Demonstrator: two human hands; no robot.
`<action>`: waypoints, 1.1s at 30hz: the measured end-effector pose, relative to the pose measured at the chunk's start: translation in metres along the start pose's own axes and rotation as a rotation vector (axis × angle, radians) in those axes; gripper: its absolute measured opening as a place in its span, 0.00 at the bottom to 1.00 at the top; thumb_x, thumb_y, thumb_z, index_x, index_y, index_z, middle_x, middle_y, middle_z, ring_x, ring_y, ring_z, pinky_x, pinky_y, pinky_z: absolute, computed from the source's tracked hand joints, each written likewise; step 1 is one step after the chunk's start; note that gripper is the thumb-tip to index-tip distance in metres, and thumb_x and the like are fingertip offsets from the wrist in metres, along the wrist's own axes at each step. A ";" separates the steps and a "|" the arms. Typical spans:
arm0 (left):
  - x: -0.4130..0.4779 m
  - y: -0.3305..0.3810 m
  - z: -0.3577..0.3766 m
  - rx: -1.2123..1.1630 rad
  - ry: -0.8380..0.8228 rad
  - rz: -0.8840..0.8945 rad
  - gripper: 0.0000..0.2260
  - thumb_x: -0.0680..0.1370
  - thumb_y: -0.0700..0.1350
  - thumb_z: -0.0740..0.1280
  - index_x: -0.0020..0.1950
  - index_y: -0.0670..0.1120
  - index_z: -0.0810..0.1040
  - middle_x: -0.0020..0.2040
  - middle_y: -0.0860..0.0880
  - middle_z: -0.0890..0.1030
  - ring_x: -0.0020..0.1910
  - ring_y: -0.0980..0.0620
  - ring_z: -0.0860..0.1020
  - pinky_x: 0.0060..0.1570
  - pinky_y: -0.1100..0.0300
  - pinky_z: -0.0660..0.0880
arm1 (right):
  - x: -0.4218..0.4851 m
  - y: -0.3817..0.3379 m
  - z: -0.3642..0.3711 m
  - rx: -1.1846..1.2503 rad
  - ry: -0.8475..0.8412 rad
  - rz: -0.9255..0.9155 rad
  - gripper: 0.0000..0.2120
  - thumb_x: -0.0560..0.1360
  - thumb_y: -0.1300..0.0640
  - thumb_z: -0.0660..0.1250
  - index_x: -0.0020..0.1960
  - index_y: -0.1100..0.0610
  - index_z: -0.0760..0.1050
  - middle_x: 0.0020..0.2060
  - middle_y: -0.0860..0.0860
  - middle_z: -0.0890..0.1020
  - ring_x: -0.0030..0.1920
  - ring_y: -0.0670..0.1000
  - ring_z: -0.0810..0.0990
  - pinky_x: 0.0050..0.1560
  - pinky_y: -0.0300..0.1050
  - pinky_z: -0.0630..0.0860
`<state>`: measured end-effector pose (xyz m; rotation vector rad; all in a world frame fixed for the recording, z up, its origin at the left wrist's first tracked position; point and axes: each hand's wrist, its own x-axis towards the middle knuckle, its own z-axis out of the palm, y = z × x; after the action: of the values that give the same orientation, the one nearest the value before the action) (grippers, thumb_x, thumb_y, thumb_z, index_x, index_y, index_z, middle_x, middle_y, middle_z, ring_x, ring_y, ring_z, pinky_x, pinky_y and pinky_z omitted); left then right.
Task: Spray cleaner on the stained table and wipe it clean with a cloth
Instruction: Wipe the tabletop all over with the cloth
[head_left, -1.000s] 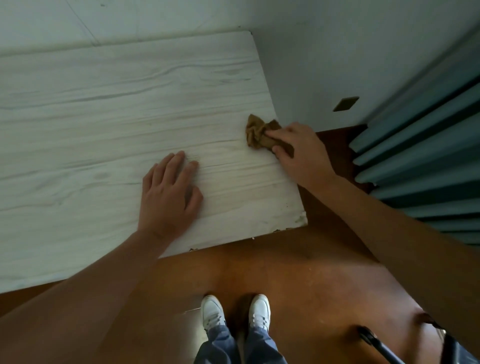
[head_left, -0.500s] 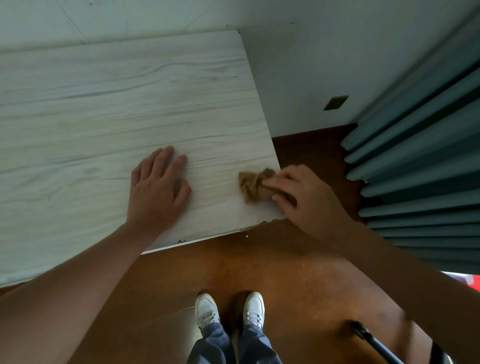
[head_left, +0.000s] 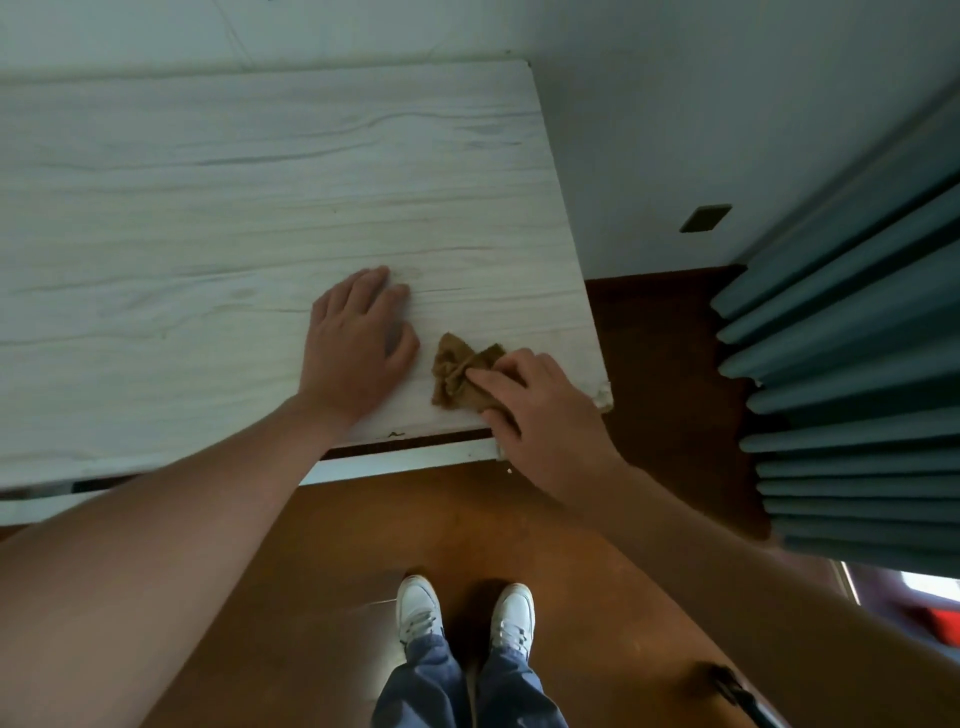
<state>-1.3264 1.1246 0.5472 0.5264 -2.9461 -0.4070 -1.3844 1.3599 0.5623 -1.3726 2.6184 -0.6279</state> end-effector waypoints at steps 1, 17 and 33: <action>-0.004 0.000 -0.001 -0.016 0.005 -0.019 0.22 0.80 0.51 0.61 0.73 0.46 0.72 0.76 0.44 0.70 0.76 0.42 0.66 0.75 0.45 0.61 | 0.003 0.003 -0.005 -0.005 0.007 -0.010 0.19 0.80 0.52 0.64 0.70 0.51 0.73 0.59 0.49 0.74 0.57 0.48 0.72 0.49 0.43 0.80; -0.072 -0.083 -0.027 0.044 0.072 -0.140 0.25 0.79 0.53 0.57 0.73 0.46 0.73 0.76 0.44 0.70 0.75 0.42 0.66 0.73 0.45 0.61 | 0.060 0.014 -0.018 0.121 0.103 0.333 0.22 0.79 0.47 0.65 0.71 0.51 0.71 0.58 0.48 0.76 0.52 0.46 0.77 0.52 0.41 0.76; -0.072 -0.084 -0.027 0.099 0.088 -0.126 0.24 0.78 0.51 0.57 0.71 0.44 0.75 0.74 0.41 0.72 0.74 0.40 0.69 0.72 0.41 0.65 | 0.074 0.004 -0.026 0.188 0.027 0.290 0.18 0.73 0.48 0.73 0.60 0.48 0.72 0.53 0.45 0.74 0.48 0.43 0.76 0.46 0.33 0.73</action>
<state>-1.2280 1.0680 0.5440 0.7260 -2.8692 -0.2447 -1.4387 1.3100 0.5907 -0.9166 2.6267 -0.8258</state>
